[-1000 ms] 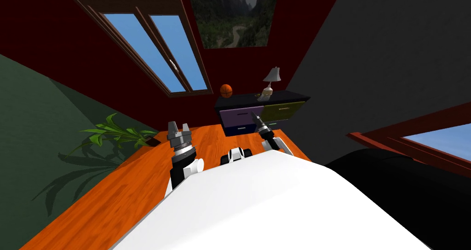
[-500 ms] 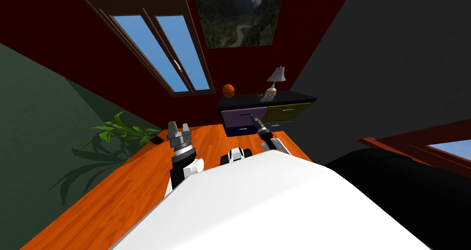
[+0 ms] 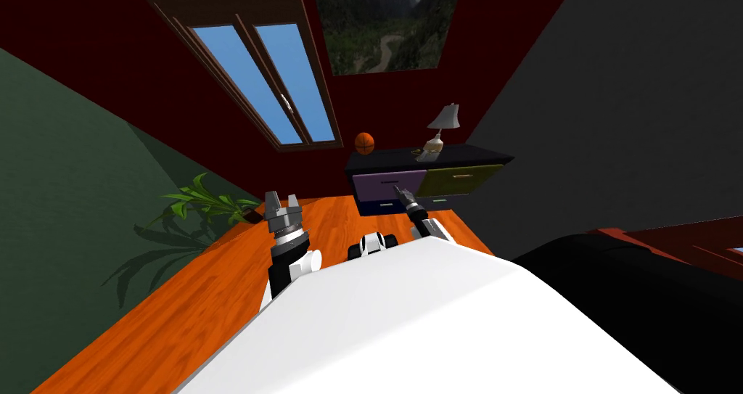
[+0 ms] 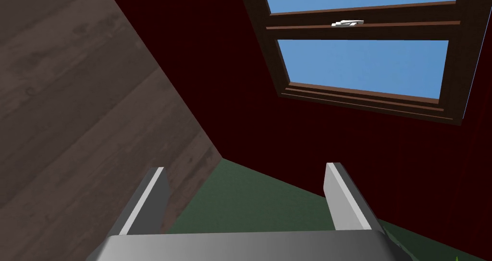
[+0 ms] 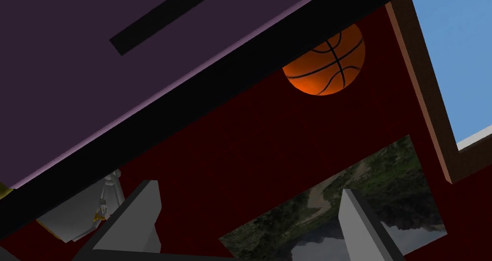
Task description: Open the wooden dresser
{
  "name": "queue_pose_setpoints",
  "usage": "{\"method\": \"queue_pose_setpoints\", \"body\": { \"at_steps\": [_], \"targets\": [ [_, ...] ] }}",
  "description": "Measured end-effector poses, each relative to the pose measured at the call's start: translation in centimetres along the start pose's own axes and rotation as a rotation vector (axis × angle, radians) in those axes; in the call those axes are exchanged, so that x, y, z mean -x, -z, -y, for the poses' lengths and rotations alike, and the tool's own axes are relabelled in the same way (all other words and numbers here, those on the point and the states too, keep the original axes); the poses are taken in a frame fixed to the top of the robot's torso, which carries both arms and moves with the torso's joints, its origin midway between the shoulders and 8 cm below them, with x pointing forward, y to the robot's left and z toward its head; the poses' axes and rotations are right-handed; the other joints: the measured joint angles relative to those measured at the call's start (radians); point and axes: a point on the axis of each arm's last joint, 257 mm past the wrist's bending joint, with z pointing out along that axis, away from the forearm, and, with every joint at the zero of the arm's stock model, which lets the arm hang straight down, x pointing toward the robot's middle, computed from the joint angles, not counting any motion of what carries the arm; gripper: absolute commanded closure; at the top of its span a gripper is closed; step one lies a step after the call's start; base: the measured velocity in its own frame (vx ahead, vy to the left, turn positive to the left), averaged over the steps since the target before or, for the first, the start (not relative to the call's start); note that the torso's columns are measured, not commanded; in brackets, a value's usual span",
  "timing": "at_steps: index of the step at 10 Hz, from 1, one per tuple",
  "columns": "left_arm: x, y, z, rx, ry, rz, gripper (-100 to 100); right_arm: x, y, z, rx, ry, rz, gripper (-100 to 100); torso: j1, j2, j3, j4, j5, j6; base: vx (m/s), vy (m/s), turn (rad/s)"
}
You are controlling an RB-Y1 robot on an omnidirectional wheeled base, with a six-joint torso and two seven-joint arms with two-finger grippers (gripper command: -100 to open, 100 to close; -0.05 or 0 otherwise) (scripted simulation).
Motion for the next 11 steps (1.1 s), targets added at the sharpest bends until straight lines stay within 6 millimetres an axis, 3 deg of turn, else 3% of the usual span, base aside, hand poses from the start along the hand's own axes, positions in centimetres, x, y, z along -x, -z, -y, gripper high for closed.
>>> {"method": "queue_pose_setpoints", "body": {
  "at_steps": [1, 11],
  "targets": [
    [0.0, 0.0, 0.0, 0.000, 0.000, 0.000, 0, -1.0, 0.5, 1.1, -0.037, 0.036, -0.020, -100, 0.000, -0.001, 0.000, 0.000, 0.000, 0.000, 0.055, 0.022, 0.065],
    [0.0, 0.0, 0.0, 0.000, 0.000, 0.000, 0, -4.7, 1.5, 7.5, -0.229, 0.364, -0.118, -100, 0.000, 0.002, 0.001, 0.000, 0.000, 0.000, 0.040, 0.008, 0.068]
  ]
}}
